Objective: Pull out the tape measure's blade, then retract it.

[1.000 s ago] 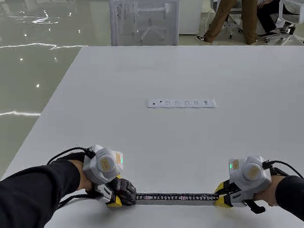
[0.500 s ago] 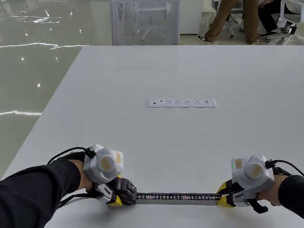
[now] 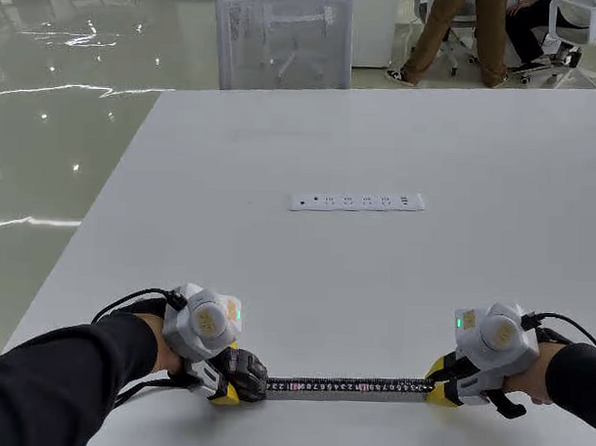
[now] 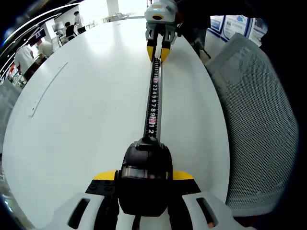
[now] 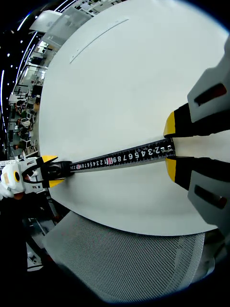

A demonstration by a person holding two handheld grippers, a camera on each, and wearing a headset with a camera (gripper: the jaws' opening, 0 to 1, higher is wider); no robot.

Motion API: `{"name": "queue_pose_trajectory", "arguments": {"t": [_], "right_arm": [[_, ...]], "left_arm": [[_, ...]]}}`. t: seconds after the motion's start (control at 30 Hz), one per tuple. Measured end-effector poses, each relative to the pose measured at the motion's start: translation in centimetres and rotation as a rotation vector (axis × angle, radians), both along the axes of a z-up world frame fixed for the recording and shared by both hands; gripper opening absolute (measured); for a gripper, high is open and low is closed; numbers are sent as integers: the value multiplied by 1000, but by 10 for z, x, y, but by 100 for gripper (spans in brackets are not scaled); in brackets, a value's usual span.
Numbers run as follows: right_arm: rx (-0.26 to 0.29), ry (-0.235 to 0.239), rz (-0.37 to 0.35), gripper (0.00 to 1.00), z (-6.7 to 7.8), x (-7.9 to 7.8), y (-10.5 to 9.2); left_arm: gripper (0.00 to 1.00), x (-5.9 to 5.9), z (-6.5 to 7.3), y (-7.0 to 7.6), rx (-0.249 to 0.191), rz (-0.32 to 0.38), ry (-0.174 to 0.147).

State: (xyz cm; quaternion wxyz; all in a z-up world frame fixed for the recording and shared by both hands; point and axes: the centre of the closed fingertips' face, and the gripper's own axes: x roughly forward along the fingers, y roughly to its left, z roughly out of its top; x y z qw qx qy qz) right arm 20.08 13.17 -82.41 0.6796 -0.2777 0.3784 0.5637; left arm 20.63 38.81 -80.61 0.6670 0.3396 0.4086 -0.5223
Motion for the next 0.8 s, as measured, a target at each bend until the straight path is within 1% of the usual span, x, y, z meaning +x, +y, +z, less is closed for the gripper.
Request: {"name": "queue_pose_trajectory", "arguments": {"t": [0.13,0.3,0.33,0.37,0.4,0.5,0.6,0.7,0.8], "right_arm": [[5,2,-2,11,0,0,0],[-5,-5,8,11,0,0,0],[-7,-5,9,12,0,0,1],[-12,-8,14,12,0,0,0],[-15,-9,15,12,0,0,0],[-26,-10,22,12,0,0,1],[-40,-7,28,12,0,0,1],[-63,-13,46,13,-1,0,2],[-69,-15,41,13,-1,0,1]], "left_arm": [[35,0,0,0,-2,0,0],[36,0,0,0,-3,-3,-4],[36,0,0,-1,-8,0,-6],[36,1,0,-2,-26,19,-2],[36,2,1,-2,-35,27,-1],[36,2,2,-2,-65,19,-15],[36,2,2,-3,-72,21,-17],[37,2,2,-5,-78,21,-8],[37,2,2,-4,-79,34,1]]}}
